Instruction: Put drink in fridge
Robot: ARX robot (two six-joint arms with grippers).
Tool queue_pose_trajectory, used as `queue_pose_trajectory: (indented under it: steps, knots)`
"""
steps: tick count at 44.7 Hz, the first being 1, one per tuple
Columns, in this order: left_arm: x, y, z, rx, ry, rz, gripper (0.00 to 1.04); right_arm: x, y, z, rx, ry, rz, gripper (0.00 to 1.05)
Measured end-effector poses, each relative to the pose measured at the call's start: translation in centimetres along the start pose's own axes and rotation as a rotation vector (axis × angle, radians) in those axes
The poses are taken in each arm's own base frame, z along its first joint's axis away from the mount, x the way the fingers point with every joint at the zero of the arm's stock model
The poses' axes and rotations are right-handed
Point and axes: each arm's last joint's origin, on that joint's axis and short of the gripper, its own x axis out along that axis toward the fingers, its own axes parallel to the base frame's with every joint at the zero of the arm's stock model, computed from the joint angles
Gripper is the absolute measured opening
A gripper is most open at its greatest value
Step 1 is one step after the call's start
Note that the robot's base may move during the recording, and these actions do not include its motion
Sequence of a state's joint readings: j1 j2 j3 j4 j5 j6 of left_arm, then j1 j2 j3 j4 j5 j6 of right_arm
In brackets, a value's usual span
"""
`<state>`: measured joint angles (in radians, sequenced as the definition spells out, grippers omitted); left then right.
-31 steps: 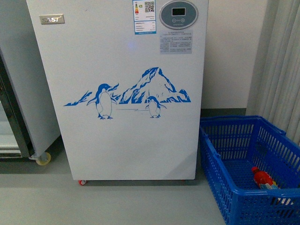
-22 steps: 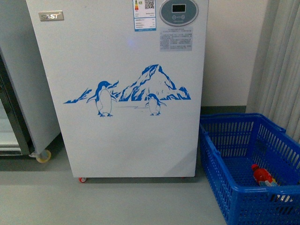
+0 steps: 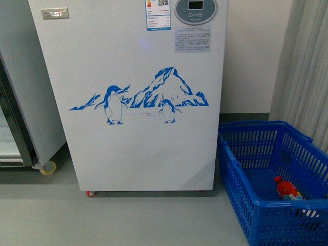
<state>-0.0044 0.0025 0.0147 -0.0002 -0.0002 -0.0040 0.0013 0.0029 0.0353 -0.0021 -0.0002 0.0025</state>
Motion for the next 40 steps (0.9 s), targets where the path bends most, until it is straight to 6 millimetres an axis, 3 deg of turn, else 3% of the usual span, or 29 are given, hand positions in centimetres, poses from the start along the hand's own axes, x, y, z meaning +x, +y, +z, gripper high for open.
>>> queue_pose_trajectory:
  steps: [40]
  knots:
    - [0.0,0.0,0.0,0.0,0.0,-0.001,0.97,0.0,0.0,0.0,0.0,0.0,0.0,0.98]
